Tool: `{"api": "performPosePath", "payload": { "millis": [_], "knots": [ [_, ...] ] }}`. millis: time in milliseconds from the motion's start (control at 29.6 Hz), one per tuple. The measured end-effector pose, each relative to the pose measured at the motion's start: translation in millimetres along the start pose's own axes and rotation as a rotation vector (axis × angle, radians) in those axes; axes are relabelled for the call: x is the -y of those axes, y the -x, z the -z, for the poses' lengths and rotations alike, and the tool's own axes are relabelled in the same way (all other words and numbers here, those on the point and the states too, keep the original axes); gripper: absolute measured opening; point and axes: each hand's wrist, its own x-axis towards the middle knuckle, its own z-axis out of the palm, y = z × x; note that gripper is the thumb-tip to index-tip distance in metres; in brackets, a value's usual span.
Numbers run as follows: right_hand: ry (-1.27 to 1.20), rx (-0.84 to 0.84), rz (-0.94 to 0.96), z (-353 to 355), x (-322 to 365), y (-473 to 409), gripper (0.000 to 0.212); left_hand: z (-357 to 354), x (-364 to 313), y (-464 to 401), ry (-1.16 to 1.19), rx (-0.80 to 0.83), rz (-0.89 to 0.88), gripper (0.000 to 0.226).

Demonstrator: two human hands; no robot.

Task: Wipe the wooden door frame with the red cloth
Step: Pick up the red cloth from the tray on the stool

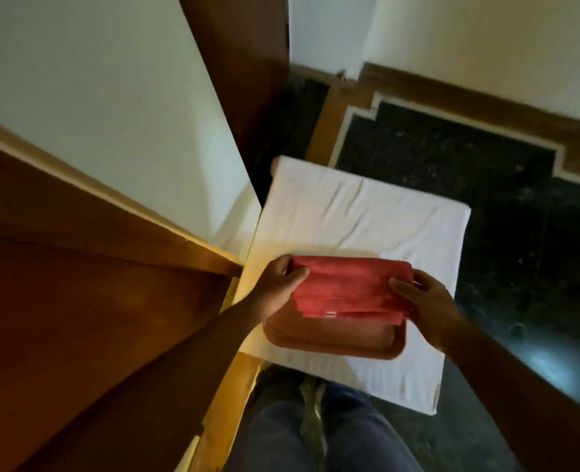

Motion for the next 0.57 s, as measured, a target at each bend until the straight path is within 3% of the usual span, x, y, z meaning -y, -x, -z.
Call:
{"api": "performPosePath", "payload": {
  "millis": [68, 270, 372, 473, 574],
  "knots": [
    [-0.044, -0.003, 0.039, -6, 23, 21, 0.043, 2, -29, 18, 0.027, -0.076, -0.049, 0.022],
    [0.151, 0.145, 0.279, -37, 91, 78, 0.022, 16, -99, 87, -0.012, -0.295, -0.198, 0.048],
    [0.266, 0.126, 0.43, -56, 113, 92, 0.016, 33, -119, 131, -0.034, -0.438, -0.25, 0.049],
    [0.335, 0.14, 0.653, -98, 140, 118, 0.005, 55, -138, 184, 0.087, -0.606, -0.302, 0.051],
    [0.361, 0.123, 0.91, -154, 171, 148, 0.009, 81, -157, 241, 0.128, -0.769, -0.38, 0.039]
  ]
}}
